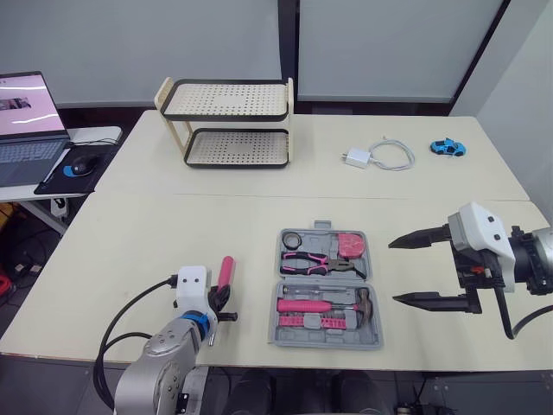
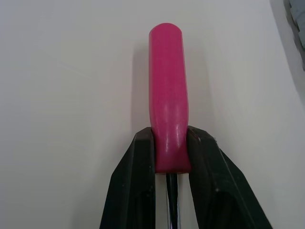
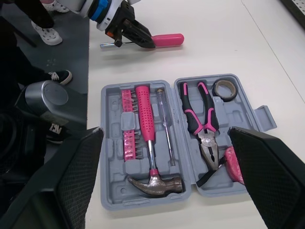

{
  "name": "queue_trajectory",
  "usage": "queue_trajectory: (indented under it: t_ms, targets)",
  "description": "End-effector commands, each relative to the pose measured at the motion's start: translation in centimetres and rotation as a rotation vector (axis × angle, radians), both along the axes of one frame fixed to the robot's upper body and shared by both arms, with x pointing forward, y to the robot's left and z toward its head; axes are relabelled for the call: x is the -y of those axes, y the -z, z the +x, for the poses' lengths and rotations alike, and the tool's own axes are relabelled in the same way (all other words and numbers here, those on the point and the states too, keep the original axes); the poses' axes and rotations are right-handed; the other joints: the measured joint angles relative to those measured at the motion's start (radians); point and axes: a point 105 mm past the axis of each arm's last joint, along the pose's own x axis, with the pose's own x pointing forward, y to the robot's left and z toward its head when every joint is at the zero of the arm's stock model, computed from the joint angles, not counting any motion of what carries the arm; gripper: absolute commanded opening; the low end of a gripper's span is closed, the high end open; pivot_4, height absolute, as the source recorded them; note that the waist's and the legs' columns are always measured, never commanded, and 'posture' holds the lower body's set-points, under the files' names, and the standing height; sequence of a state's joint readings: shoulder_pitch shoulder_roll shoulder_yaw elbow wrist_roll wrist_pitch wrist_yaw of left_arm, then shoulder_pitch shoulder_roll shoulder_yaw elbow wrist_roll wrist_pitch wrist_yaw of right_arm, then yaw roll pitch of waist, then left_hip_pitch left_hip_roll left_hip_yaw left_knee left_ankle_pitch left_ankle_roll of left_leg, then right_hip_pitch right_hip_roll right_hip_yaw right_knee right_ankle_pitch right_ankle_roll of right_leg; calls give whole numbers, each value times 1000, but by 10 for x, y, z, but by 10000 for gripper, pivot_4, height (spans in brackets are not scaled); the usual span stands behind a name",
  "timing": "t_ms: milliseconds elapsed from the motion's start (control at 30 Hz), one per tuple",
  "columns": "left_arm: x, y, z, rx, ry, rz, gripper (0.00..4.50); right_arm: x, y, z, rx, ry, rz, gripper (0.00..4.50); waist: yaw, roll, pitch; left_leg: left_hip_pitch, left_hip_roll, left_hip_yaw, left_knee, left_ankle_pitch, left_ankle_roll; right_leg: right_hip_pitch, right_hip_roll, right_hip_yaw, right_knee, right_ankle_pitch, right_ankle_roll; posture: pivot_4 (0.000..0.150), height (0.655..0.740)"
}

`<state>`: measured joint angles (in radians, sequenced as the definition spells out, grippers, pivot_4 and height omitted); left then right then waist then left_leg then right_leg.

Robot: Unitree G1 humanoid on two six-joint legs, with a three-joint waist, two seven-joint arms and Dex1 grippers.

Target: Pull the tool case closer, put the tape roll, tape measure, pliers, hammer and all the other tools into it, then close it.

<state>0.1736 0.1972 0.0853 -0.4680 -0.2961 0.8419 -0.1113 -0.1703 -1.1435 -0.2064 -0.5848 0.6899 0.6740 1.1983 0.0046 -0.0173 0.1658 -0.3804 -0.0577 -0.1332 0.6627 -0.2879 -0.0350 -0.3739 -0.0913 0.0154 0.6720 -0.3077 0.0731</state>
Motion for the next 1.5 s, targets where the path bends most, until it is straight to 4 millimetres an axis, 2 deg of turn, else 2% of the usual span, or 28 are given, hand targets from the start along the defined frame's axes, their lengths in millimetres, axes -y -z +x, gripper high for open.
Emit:
queue_trajectory:
  t_ms: [33, 733, 767, 1100, 1233, 1367, 1433, 1500]
  targets:
    - [4, -10, 2, 46, 17, 10, 5599, -1, -5, -1, 24, -17, -16, 45000, 0, 0, 0, 0, 0, 0, 0, 0, 0, 0, 0, 0, 0, 0, 0, 1500, 7400]
    - [8, -2, 3, 25, 19, -9, 5599, 1, -4, -3, 18, -31, -35, 45000, 0, 0, 0, 0, 0, 0, 0, 0, 0, 0, 0, 0, 0, 0, 0, 1500, 7400]
    - [8, -2, 3, 24, 27, -9, 12852, 1, -4, -3, 18, -30, -36, 45000, 0, 0, 0, 0, 0, 0, 0, 0, 0, 0, 0, 0, 0, 0, 0, 1500, 7400]
    - [4, -14, 0, 53, 52, -12, 43920, 2, -5, -2, 25, -24, -37, 45000, 0, 0, 0, 0, 0, 0, 0, 0, 0, 0, 0, 0, 0, 0, 0, 1500, 7400]
    - [-4, -23, -5, 62, 78, -14, 44801, 0, -5, -2, 31, -25, -34, 45000, -1, 0, 0, 0, 0, 0, 0, 0, 0, 0, 0, 0, 0, 0, 0, 1500, 7400]
    - [-14, -43, -12, 109, 169, 8, 44801, -3, -7, -2, 49, -27, -22, 45000, -1, 0, 0, 0, 0, 0, 0, 0, 0, 0, 0, 0, 0, 0, 0, 1500, 7400]
    - [-18, -56, -13, 155, 260, 14, 44801, -6, -9, -2, 62, -17, -8, 45000, -1, 0, 0, 0, 0, 0, 0, 0, 0, 0, 0, 0, 0, 0, 0, 1500, 7400]
    - [-21, -76, -10, 236, 464, 114, 44801, -12, -8, -3, 78, 1, 14, 45000, -1, 0, 1, 0, 1, 0, -1, 0, 0, 0, 0, -1, 0, 0, 0, 1500, 7400]
